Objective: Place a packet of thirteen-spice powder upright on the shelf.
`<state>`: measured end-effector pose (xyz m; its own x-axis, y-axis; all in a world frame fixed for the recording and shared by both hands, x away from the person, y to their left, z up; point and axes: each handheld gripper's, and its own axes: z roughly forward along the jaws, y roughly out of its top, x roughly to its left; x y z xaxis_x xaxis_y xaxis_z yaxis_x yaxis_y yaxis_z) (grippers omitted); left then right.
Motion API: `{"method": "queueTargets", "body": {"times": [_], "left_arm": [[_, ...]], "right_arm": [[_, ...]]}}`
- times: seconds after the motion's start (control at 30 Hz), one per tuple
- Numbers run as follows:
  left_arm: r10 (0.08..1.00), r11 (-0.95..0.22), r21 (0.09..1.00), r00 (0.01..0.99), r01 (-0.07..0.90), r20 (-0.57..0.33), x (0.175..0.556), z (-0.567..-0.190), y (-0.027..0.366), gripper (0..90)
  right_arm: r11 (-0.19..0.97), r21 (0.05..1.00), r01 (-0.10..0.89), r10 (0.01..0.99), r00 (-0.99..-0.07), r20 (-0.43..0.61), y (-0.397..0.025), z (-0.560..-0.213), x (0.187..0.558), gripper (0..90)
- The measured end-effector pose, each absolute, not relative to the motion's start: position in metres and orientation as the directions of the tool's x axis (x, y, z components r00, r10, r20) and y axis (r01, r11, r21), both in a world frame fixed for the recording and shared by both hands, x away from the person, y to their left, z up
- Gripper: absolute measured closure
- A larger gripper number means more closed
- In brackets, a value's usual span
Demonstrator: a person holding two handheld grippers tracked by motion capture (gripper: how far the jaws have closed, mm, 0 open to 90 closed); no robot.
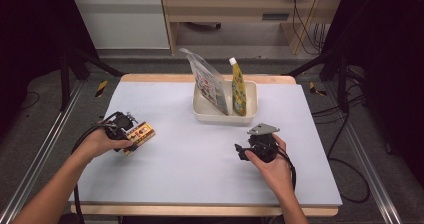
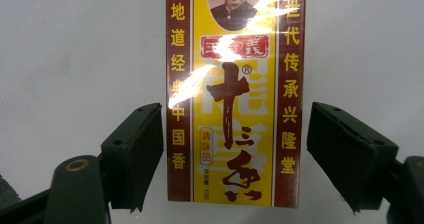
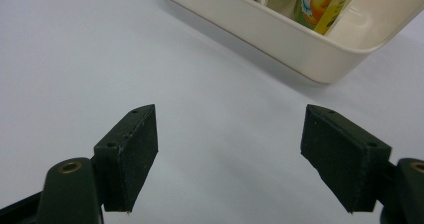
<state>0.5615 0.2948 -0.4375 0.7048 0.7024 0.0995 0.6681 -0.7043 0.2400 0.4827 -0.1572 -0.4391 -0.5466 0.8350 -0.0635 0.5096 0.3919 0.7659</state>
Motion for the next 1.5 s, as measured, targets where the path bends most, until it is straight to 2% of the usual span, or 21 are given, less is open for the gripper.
{"method": "queueTargets", "body": {"times": [0.2,0.57,0.73,0.9,1.17,1.5], "left_arm": [[0.704,-0.703,0.240,0.703,0.670,0.101,0.561,-0.441,0.296,30.2],[0.703,-0.705,0.229,0.704,0.672,0.099,0.562,-0.439,0.295,31.5],[0.688,-0.721,0.221,0.715,0.656,0.124,0.559,-0.437,0.293,32.6],[0.684,-0.724,0.249,0.717,0.644,0.133,0.557,-0.431,0.294,32.8],[0.628,-0.763,0.325,0.759,0.559,0.172,0.535,-0.407,0.280,32.7],[0.531,-0.819,0.376,0.821,0.433,0.210,0.517,-0.395,0.236,32.7]], "right_arm": [[0.399,0.764,0.508,0.832,-0.550,-0.069,-0.157,-0.440,0.483,23.0],[0.395,0.763,0.512,0.834,-0.548,-0.064,-0.156,-0.440,0.483,22.6],[0.396,0.763,0.511,0.832,-0.551,-0.063,-0.156,-0.440,0.483,22.3],[0.395,0.765,0.509,0.832,-0.552,-0.061,-0.156,-0.440,0.483,22.0],[0.368,0.767,0.525,0.835,-0.550,-0.024,-0.156,-0.440,0.483,19.8],[0.346,0.777,0.526,0.836,-0.549,0.000,-0.149,-0.437,0.481,19.0]]}}
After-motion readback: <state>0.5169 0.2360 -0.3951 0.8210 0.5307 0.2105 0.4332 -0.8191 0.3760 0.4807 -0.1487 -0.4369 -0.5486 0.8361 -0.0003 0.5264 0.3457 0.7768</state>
